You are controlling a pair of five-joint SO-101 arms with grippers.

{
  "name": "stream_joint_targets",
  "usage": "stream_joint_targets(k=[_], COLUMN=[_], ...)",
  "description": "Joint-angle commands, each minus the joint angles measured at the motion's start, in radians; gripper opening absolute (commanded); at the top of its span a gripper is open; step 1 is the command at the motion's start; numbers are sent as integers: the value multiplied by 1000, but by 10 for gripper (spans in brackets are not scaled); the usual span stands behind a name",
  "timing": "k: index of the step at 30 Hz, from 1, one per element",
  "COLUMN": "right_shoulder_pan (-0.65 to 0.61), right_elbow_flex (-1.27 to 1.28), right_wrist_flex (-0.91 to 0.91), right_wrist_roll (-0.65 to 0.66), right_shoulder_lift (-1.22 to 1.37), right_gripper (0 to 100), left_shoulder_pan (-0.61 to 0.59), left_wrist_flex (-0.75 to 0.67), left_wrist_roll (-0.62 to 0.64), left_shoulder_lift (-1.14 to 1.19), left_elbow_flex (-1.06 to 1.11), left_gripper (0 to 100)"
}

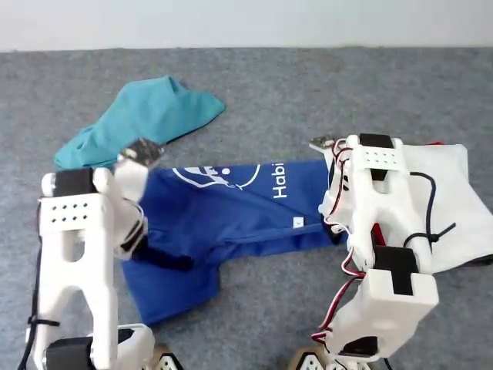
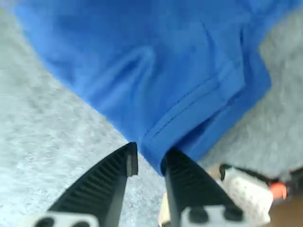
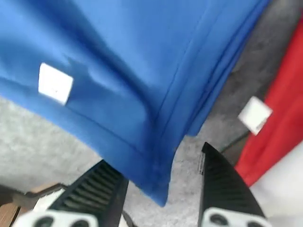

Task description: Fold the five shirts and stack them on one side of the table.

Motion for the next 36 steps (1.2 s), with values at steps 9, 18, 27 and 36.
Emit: stream_joint_targets(k=[9, 18, 27, 36], right_shoulder_pan=[10, -56, -31, 185], right_elbow_flex=[-169, -126, -150, -199], right_wrist_flex=[225, 225, 203, -159], right_wrist_roll=[9, 9, -87, -293], right_shoulder_lift=[-61, -206, -403, -403], right_gripper=[212, 213, 210, 210], left_shoulder_pan=[2, -2, 5, -187], left_wrist_flex=[25, 15, 23, 20], left_wrist_roll=[-74, -308, -316, -615], left_shoulder_lift=[-21, -23, -29, -31], left_elbow_flex=[65, 160, 166, 157], left_gripper=[105, 106, 101, 100])
